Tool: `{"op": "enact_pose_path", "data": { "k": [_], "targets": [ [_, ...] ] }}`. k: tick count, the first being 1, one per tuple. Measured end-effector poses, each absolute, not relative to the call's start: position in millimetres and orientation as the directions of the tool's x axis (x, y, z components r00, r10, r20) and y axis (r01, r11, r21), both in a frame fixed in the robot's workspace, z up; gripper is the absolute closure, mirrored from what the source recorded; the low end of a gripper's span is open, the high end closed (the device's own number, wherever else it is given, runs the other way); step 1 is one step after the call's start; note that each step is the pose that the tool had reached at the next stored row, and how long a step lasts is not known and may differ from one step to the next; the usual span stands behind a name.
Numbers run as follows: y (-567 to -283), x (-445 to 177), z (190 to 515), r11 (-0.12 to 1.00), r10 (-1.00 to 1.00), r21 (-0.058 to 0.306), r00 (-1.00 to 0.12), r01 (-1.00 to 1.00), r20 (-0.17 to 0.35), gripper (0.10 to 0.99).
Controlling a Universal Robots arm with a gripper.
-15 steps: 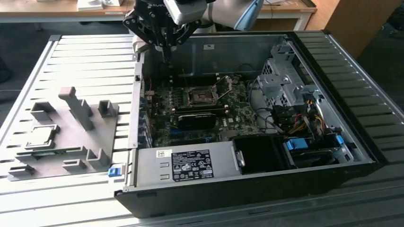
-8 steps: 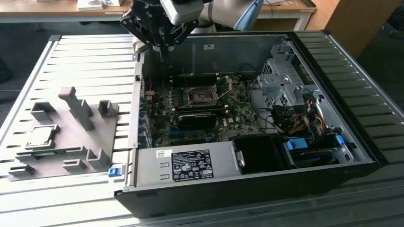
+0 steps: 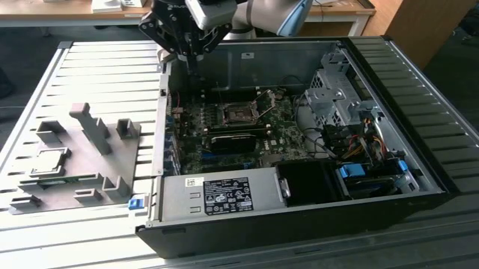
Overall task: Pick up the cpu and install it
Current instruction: 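Reach for the cpu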
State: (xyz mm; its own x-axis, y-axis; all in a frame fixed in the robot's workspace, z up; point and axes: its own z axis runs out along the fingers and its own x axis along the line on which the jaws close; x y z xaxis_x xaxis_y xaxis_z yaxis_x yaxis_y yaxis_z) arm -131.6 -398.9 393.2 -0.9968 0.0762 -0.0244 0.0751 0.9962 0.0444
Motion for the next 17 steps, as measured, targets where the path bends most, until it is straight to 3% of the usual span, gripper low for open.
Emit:
{"op": "enact_pose_path", "data": {
  "k": [17],
  "targets": [
    [-398.9,-141.4,392.8,0.996,0.076,0.044,-0.997,0.075,-0.024,0.980]
  ]
}}
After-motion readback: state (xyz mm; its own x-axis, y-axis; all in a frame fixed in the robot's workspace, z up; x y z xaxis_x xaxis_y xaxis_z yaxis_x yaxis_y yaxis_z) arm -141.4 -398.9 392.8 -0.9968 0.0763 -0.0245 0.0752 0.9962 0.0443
